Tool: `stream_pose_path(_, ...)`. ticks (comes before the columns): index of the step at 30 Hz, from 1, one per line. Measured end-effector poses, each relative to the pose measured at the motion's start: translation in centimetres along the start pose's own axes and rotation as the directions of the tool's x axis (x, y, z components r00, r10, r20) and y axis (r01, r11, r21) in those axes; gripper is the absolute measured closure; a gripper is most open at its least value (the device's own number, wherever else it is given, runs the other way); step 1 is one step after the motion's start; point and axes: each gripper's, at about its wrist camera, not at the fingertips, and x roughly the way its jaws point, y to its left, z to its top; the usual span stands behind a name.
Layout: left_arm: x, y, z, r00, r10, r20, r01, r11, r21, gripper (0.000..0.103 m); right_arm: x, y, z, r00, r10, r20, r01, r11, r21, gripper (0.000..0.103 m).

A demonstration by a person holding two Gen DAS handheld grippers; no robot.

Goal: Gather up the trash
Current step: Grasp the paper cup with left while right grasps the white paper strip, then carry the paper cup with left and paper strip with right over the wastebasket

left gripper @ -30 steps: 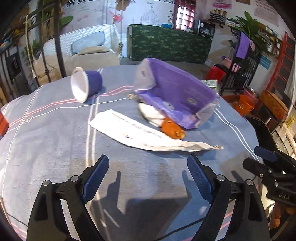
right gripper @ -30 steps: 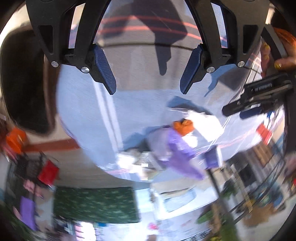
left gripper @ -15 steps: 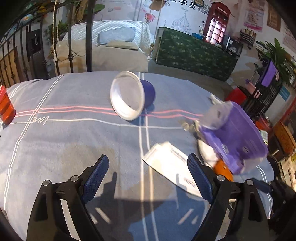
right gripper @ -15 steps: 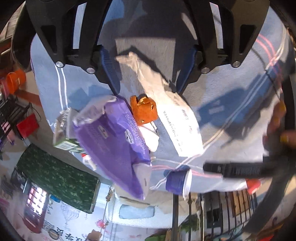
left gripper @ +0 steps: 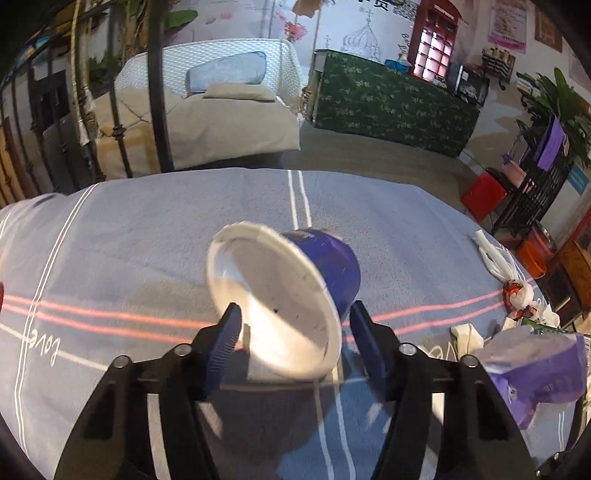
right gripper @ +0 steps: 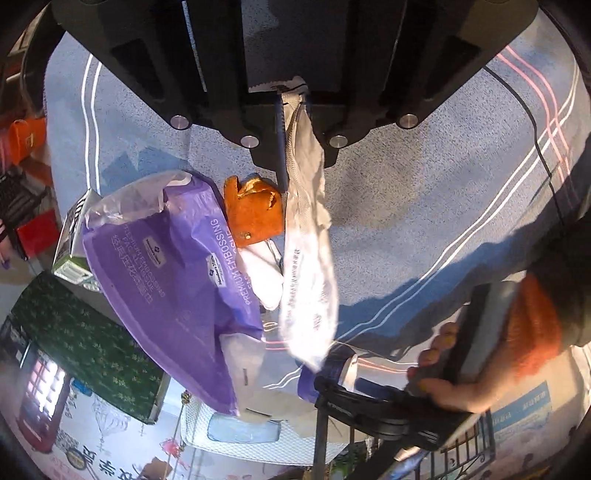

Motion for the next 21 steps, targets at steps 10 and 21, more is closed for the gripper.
stream_pose_path(10, 0.4, -1.2, -0.2, 0.999, 0.019, 0.027, -0.019, 0.999, 0.025, 0.095, -0.4, 0.1, 0.2, 1.0, -0.016, 0.021, 0.015, 1.0, 0.025, 0.098)
stream_pose_path(21, -6.4, 0.2, -2.9, 0.992, 0.051, 0.116, -0.044, 0.997, -0.062, 0.095, -3.3, 1.1, -1.1, 0.997, 0.006, 0.081, -0.009, 0.999, 0.037, 0.098)
